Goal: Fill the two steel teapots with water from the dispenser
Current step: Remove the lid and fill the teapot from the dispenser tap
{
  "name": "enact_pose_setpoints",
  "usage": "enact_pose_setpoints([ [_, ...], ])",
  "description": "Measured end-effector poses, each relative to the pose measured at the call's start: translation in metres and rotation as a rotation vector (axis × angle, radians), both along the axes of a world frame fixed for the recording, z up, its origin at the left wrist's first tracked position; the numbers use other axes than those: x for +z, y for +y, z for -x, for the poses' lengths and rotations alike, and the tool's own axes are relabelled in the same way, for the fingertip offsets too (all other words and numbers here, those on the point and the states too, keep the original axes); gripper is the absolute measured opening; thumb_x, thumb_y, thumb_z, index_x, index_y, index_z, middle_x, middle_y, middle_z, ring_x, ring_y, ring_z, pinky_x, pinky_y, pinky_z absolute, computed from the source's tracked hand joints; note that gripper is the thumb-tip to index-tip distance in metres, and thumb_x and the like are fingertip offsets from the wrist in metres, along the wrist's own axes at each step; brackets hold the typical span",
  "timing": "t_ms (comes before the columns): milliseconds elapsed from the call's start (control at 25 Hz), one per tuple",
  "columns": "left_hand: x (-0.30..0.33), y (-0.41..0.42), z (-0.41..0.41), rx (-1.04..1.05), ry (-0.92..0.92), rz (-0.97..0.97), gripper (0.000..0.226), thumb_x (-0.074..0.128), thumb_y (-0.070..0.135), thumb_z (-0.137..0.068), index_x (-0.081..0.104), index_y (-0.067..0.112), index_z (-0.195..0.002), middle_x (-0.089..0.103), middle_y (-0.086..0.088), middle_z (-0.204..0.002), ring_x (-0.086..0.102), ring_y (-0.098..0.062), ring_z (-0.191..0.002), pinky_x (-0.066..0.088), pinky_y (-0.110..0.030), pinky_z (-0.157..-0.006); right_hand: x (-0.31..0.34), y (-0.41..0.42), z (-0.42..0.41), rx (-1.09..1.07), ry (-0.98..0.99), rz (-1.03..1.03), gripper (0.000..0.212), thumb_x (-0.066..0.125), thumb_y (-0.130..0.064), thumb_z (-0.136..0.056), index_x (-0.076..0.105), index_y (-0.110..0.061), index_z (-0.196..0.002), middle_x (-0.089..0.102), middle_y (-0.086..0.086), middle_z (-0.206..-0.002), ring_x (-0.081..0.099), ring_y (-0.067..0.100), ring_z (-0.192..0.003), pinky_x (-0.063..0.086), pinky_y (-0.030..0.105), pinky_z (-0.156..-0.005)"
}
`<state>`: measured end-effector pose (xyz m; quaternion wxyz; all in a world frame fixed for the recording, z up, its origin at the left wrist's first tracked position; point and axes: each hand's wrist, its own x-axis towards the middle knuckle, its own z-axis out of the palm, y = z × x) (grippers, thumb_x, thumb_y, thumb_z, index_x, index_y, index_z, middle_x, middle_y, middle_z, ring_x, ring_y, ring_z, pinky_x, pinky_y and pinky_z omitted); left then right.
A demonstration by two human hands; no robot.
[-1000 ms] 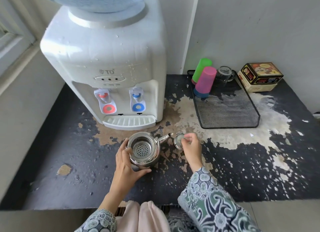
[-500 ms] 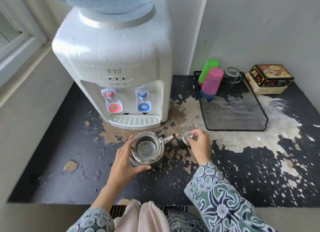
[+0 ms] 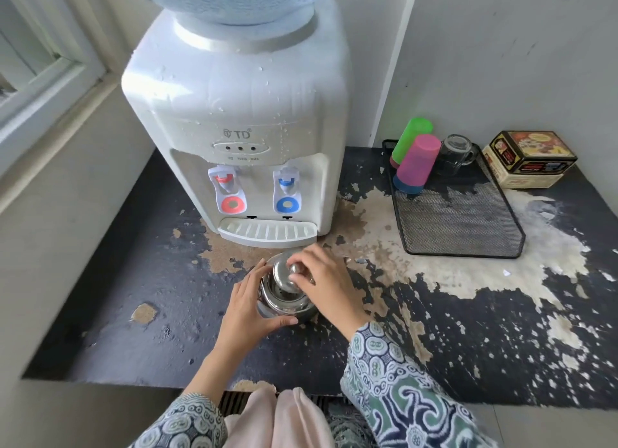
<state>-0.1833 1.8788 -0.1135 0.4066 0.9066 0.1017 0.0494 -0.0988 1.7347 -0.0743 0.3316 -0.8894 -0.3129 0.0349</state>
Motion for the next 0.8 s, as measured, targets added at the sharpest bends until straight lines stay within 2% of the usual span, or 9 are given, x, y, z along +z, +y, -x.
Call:
enact_pose_setpoints([
  [80,0.000,0.001,0.000,-0.003,-0.013,-0.008,0.102,0.067,0.073,-0.046,0.038,0.026,-0.131,0.027,0.018,-0.142,0.032,-0.006,-0.128,0.020,-0.019,-0.101,-0.004,0.001,0.005,0.021,-0.043,0.057,0.024,0.064,-0.025,-0.083,0.061,-0.017,-0.106,0.060,-0.001,-0.104,0.052,0.016,-0.102,0.040,0.035,-0.096],
  [200,-0.001,0.001,0.000,-0.003,-0.001,-0.007,0.102,0.068,0.072,-0.046,0.037,0.027,-0.132,0.026,0.019,-0.143,0.031,-0.007,-0.128,0.021,-0.021,-0.101,-0.005,0.005,0.006,0.011,-0.100,0.096,0.024,0.063,-0.025,-0.083,0.062,-0.018,-0.105,0.060,-0.001,-0.103,0.054,0.018,-0.101,0.036,0.036,-0.094],
  [600,-0.001,0.002,0.002,0.001,0.003,-0.025,0.103,0.066,0.073,-0.047,0.035,0.028,-0.135,0.027,0.018,-0.144,0.032,-0.008,-0.127,0.025,-0.025,-0.102,-0.004,0.010,0.010,0.018,-0.096,0.143,0.022,0.060,-0.025,-0.085,0.060,-0.021,-0.107,0.059,-0.005,-0.107,0.055,0.013,-0.105,0.030,0.035,-0.098],
  [720,0.002,0.004,-0.001,-0.012,0.024,-0.066,0.103,0.065,0.075,-0.046,0.038,0.025,-0.132,0.033,0.011,-0.145,0.035,-0.015,-0.130,0.027,-0.029,-0.104,0.000,0.011,0.007,0.031,-0.051,0.182,0.022,0.059,-0.026,-0.086,0.060,-0.022,-0.108,0.057,-0.005,-0.112,0.051,0.013,-0.109,0.027,0.034,-0.099],
  [800,0.005,0.004,-0.004,-0.012,0.036,-0.124,0.109,0.057,0.084,-0.042,0.041,0.021,-0.130,0.038,0.004,-0.143,0.038,-0.020,-0.129,0.033,-0.034,-0.104,0.004,0.012,0.004,0.047,-0.001,0.217,0.022,0.058,-0.028,-0.087,0.058,-0.024,-0.108,0.055,-0.007,-0.115,0.048,0.013,-0.112,0.025,0.034,-0.099],
])
